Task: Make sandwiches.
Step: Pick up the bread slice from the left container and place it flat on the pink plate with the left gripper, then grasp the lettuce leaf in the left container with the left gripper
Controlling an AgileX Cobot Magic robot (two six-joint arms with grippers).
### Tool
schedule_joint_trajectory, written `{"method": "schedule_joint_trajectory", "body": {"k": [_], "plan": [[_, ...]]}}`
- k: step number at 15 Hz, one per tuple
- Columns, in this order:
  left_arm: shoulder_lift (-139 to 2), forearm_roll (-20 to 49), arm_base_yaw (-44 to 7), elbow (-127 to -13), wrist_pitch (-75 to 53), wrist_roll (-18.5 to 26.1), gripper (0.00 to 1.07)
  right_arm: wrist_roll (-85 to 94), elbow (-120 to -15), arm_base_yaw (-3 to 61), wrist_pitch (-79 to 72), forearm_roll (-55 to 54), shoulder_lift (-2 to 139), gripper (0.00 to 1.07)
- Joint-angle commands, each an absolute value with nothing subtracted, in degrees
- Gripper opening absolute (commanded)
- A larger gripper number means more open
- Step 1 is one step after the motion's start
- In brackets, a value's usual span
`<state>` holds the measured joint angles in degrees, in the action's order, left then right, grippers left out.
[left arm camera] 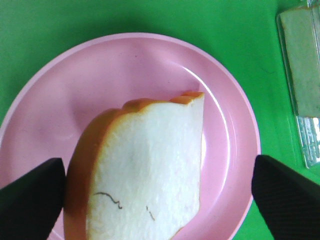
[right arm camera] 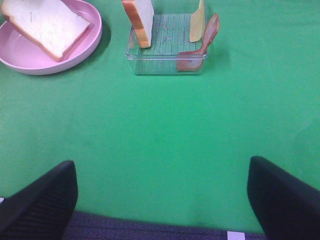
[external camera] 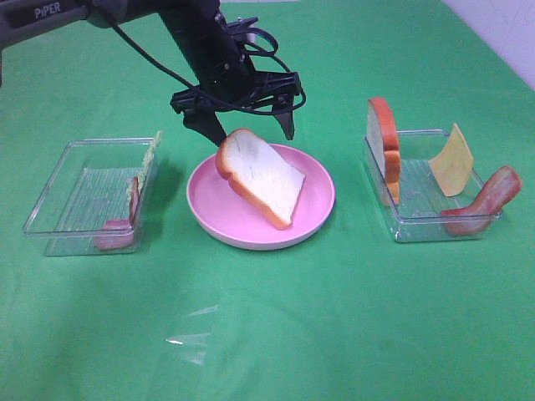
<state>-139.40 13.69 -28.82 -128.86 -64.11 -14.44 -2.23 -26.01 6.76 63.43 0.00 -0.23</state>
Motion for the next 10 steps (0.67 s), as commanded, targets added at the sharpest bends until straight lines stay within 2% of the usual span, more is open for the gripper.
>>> {"method": "schedule_joint_trajectory", "body": {"k": [1,2,3,7,10], "plan": [[-139.2,9.6,-30.8,-129.9,-65.8,-15.2,0.93,-1.5,-25.8,6.8,63.2,0.0,-1.7,0.89],[-139.2,8.0,-31.2,-130.3,-66.9,-15.2,0.93,-1.5,-25.8,6.8,63.2,0.0,-1.7,0.89],[-139.2,2.6,-32.1,-132.7,-70.7,-15.4,0.93,-1.5,-25.8,6.8,63.2,0.0,-1.7,0.89],[-138.7,0.4,-32.1,-141.6,-75.5,-15.2,0.93,-1.5,-25.8,6.8,63.2,0.0,-1.7,0.89],[-135.5,-1.5,-31.7,-142.9,-75.5,-14.6,0.93,-1.5,-25.8,6.8,63.2,0.0,-1.7,0.89]]}}
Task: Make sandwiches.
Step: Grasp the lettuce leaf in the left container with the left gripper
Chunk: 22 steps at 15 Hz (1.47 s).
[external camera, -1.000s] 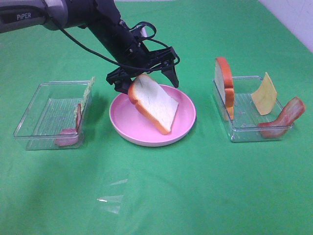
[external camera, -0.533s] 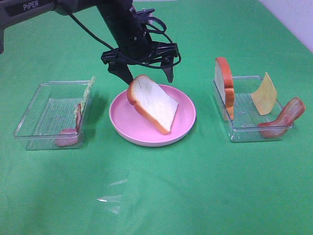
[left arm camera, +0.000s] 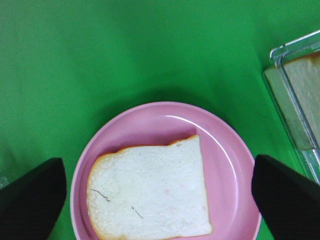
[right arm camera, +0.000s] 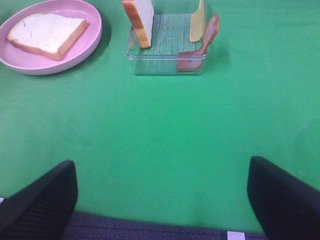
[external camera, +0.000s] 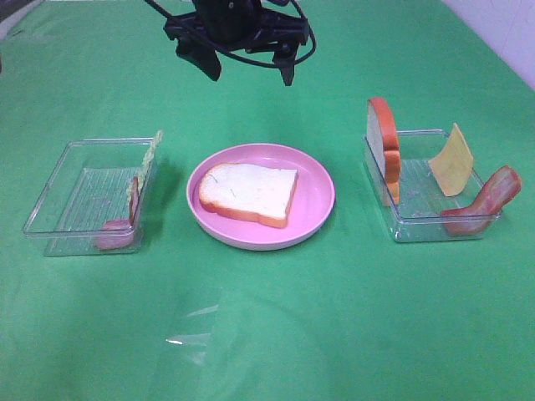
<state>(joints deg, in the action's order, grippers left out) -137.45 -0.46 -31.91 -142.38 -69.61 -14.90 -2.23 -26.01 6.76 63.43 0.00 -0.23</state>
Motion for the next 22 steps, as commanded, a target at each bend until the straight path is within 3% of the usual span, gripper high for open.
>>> {"method": "schedule_joint_trajectory", "body": {"k": [1,5,12,22], "plan": [[-133.8,-1.4,-30.6,-142.8,-75.5,-14.5,0.93,-1.5,-25.8,6.8,63.2,0.0,-1.7,0.89],[-129.2,-1.2,-27.6,-141.6,-75.5,-14.2,0.93,-1.5,-25.8,6.8,63.2,0.0,-1.7,0.89],[-121.9,-0.7,-19.2,-123.3,-75.5,-15.9,0.93,-1.5,-25.8,6.8,63.2,0.0,-1.7,0.89],[-129.8,1.4,-18.7,-119.2,-75.1,-18.7,0.93,-1.5,-25.8,6.8,63.2,0.0,-1.7,0.89]]}}
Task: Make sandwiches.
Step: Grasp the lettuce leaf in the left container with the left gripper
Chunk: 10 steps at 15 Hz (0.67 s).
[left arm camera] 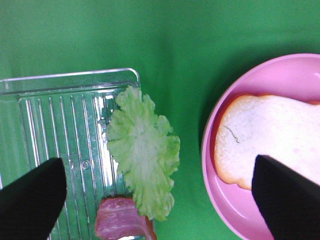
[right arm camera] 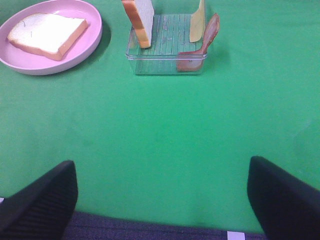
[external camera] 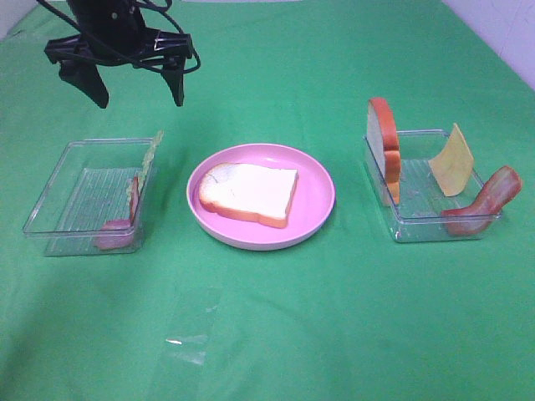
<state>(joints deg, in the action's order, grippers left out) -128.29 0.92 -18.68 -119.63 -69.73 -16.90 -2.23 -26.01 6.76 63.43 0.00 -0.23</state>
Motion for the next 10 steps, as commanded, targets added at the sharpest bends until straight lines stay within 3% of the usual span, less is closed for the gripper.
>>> {"method": "schedule_joint_trajectory", "body": {"k": [1,10], "plan": [[-130.2,1.5,-18.7,-119.2,-75.1,-19.4,0.93,-1.5,-25.8,6.8,63.2,0.0,-1.7,0.89],[-137.3,2.2,-18.8,-119.3,-72.9,-19.4,0.93,-1.5,-25.8,6.8,63.2,0.0,-1.7,0.89]]}}
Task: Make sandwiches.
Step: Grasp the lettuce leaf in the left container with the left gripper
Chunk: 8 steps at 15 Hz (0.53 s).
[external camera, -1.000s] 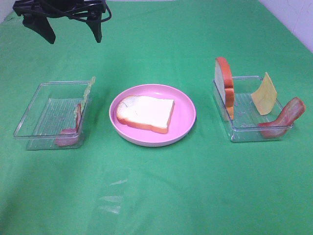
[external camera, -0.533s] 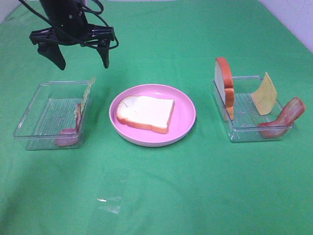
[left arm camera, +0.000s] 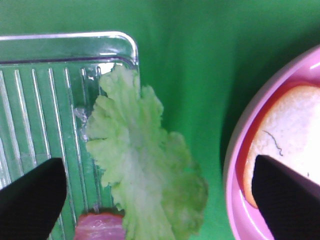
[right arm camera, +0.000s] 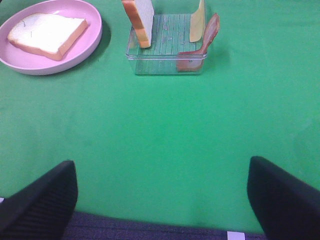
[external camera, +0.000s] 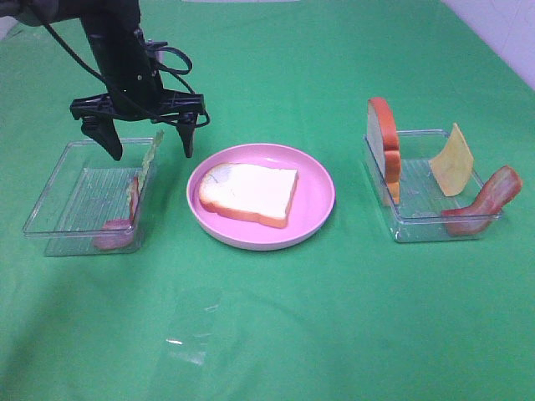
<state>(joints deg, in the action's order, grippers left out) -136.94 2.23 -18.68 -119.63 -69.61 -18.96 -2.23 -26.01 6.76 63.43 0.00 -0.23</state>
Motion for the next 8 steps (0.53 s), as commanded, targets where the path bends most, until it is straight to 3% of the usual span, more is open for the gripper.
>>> {"method": "schedule_joint_trajectory", "body": {"k": [1,5,8], "plan": [[-137.5,2.2,-18.8,-119.3,-72.5,-19.4,0.93,-1.5,-25.8,6.8,63.2,0.0,-1.7,0.89],[-137.5,1.0,-18.8,-119.3,-72.6,-19.4,0.79,-1.5,-25.8,6.8,63.2,0.0,-1.7,0.89],[-137.5,-0.9,-18.8,-119.3,-72.0,-22.6,0.43,-1.5,-25.8,6.8,63.2,0.0,-1.7,0.89]]}}
